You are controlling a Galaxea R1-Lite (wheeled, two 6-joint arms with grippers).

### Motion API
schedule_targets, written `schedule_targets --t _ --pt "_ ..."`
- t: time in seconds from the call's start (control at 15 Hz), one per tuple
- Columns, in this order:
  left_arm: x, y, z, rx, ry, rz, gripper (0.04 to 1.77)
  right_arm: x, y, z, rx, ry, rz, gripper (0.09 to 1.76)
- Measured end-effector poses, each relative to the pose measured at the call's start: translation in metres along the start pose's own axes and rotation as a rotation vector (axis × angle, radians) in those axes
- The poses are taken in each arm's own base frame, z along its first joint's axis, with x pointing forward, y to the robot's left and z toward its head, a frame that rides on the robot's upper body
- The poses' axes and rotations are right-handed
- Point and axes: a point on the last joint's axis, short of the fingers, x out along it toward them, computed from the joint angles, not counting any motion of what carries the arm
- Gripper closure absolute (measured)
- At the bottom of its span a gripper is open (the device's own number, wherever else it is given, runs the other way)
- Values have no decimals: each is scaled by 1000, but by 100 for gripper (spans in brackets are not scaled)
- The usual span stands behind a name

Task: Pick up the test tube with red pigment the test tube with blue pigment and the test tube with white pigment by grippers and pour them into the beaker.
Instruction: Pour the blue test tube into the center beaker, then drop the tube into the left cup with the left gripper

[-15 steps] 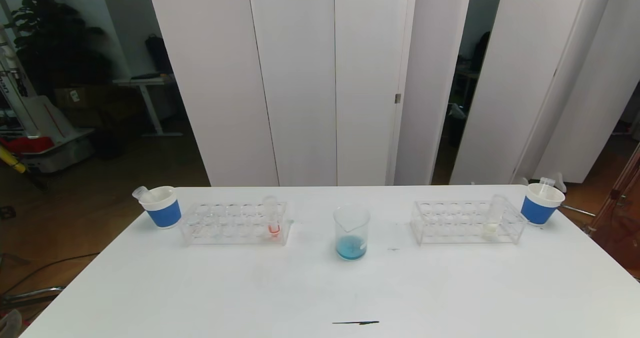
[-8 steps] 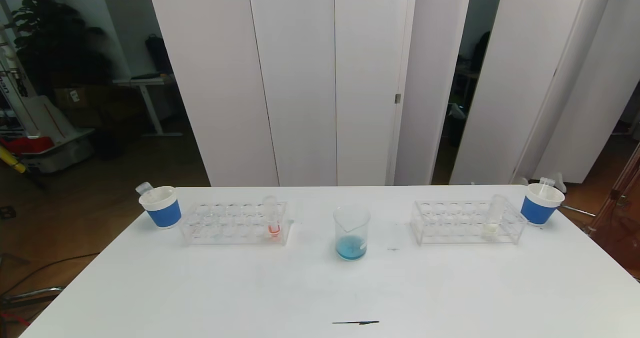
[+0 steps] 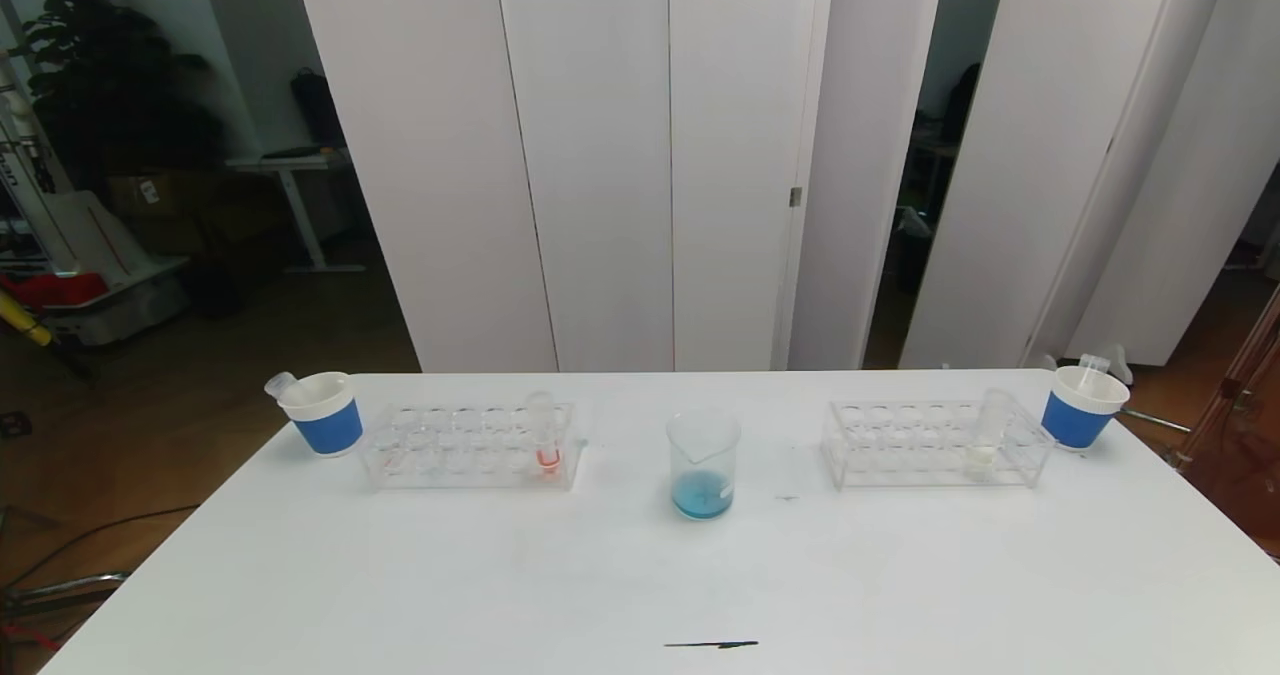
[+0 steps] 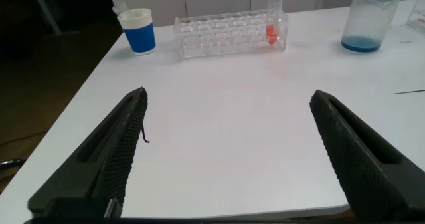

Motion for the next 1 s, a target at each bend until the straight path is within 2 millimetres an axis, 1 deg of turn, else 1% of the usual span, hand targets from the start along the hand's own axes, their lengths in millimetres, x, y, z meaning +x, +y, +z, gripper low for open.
schedule_targets --t 1.0 --pt "0 0 -2 3 12 1 6 0 0 0 0 0 0 10"
